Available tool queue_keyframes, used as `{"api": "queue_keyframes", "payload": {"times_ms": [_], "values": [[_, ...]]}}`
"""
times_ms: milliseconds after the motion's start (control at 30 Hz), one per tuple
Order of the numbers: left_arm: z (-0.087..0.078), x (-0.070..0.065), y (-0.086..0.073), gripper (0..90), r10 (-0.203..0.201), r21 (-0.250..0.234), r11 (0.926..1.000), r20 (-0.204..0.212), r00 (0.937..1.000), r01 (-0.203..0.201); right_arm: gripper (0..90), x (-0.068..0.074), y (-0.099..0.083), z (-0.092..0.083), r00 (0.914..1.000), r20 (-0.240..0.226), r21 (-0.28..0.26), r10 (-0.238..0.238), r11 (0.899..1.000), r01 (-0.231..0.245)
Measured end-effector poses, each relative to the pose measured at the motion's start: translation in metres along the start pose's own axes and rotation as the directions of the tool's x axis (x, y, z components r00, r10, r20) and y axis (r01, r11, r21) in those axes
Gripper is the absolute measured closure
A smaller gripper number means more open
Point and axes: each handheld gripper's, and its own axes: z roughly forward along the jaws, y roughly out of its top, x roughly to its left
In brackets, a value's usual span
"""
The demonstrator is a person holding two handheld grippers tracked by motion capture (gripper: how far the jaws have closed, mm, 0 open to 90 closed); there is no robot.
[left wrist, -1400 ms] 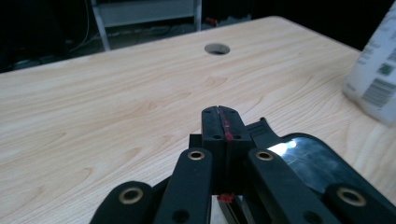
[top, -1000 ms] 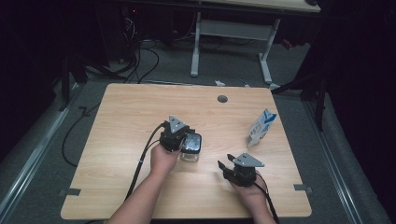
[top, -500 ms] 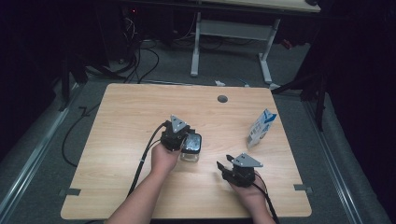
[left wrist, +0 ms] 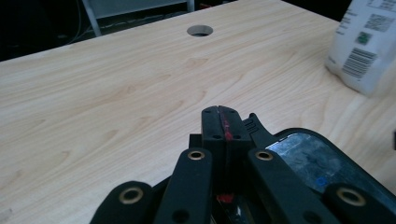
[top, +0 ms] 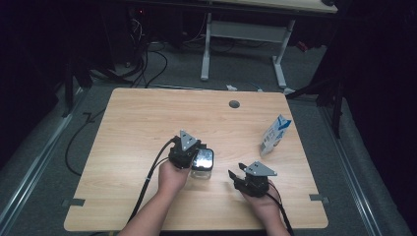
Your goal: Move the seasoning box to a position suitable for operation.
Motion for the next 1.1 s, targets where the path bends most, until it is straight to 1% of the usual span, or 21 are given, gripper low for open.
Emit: {"api": "queue_keyframes", "payload": {"times_ms": [67,133,167,200,233,333,400,467,500,567,633,667,767,833,867,900,933,1000,1033,1100], "values": [[-0.002,-0.001,0.000,90.0,0.000,-0.002,1.0000,0.004,1.0000,0.000,48.7,0.000,0.000,0.000,1.0000,-0.001,0.002,-0.001,1.000,0.001],[-0.008,0.000,0.001,89.9,-0.024,-0.033,0.9992,0.002,0.9997,0.024,47.9,0.001,0.000,0.001,1.0000,-0.003,0.001,-0.006,1.000,0.006],[-0.008,0.000,0.001,88.0,-0.024,-0.033,0.9992,0.002,0.9997,0.024,47.9,0.001,0.000,0.001,1.0000,-0.003,0.001,-0.006,1.000,0.006],[-0.016,0.003,0.001,84.8,-0.036,-0.055,0.9978,0.001,0.9993,0.036,47.5,0.001,-0.001,0.001,0.9998,0.001,0.006,-0.020,1.000,0.020],[-0.020,0.004,0.000,83.2,-0.032,-0.061,0.9976,-0.003,0.9995,0.032,47.4,0.001,-0.001,0.001,0.9996,0.001,0.004,-0.028,1.000,0.028],[-0.031,0.009,-0.011,81.8,-0.020,-0.066,0.9976,-0.016,0.9997,0.019,46.0,0.001,-0.001,0.001,0.9995,0.008,0.004,-0.030,1.000,0.030],[-0.037,0.015,-0.022,81.0,-0.028,-0.060,0.9978,-0.017,0.9995,0.027,44.1,0.000,-0.001,0.002,0.9995,0.011,0.008,-0.028,1.000,0.028],[-0.039,0.020,-0.034,81.0,-0.040,-0.051,0.9980,-0.014,0.9991,0.039,42.6,-0.002,-0.001,0.001,1.0000,0.003,0.007,-0.009,1.000,0.009],[-0.040,0.022,-0.040,81.7,-0.036,-0.044,0.9984,-0.012,0.9993,0.035,42.1,-0.003,-0.001,0.000,1.0000,-0.004,0.003,-0.001,1.000,0.001],[-0.037,0.024,-0.051,87.0,-0.024,-0.020,0.9995,-0.001,0.9997,0.024,41.8,-0.004,0.000,-0.001,1.0000,-0.002,-0.005,0.004,1.000,-0.004],[-0.031,0.025,-0.058,89.8,-0.008,0.004,1.0000,0.010,0.9999,0.008,43.8,-0.005,0.001,-0.002,0.9999,0.006,-0.006,0.008,1.000,-0.008],[-0.029,0.025,-0.061,90.0,-0.012,0.006,0.9999,0.022,0.9997,0.012,44.7,-0.006,0.001,-0.003,0.9999,0.012,-0.001,0.007,1.000,-0.007],[-0.027,0.023,-0.068,90.0,-0.021,-0.001,0.9998,0.049,0.9986,0.022,44.8,-0.007,-0.002,-0.001,0.9994,0.033,0.013,0.011,1.000,-0.012],[-0.025,0.019,-0.070,90.0,0.002,0.023,0.9997,0.062,0.9980,-0.003,44.8,-0.008,-0.004,0.000,0.9991,0.033,0.023,0.027,0.999,-0.028],[-0.024,0.018,-0.071,90.0,0.005,0.026,0.9996,0.066,0.9978,-0.007,44.8,-0.009,-0.004,0.001,0.9988,0.029,0.023,0.040,0.999,-0.041],[-0.025,0.017,-0.073,90.0,-0.006,0.026,0.9997,0.078,0.9969,0.004,44.8,-0.009,-0.005,0.001,0.9986,0.026,0.023,0.047,0.999,-0.047],[-0.026,0.015,-0.074,90.0,-0.006,0.030,0.9995,0.084,0.9964,0.004,44.8,-0.009,-0.006,0.001,0.9982,0.022,0.025,0.056,0.998,-0.057],[-0.027,0.011,-0.076,90.0,0.001,0.033,0.9994,0.090,0.9959,-0.004,44.8,-0.009,-0.006,0.001,0.9980,0.012,0.027,0.061,0.998,-0.062],[-0.027,0.010,-0.077,90.0,0.006,0.039,0.9992,0.089,0.9960,-0.009,44.8,-0.009,-0.006,0.000,0.9981,0.018,0.026,0.060,0.998,-0.060],[-0.028,0.008,-0.078,90.0,0.004,0.040,0.9992,0.092,0.9957,-0.007,44.9,-0.009,-0.005,-0.001,0.9981,0.014,0.017,0.061,0.998,-0.061]]}}
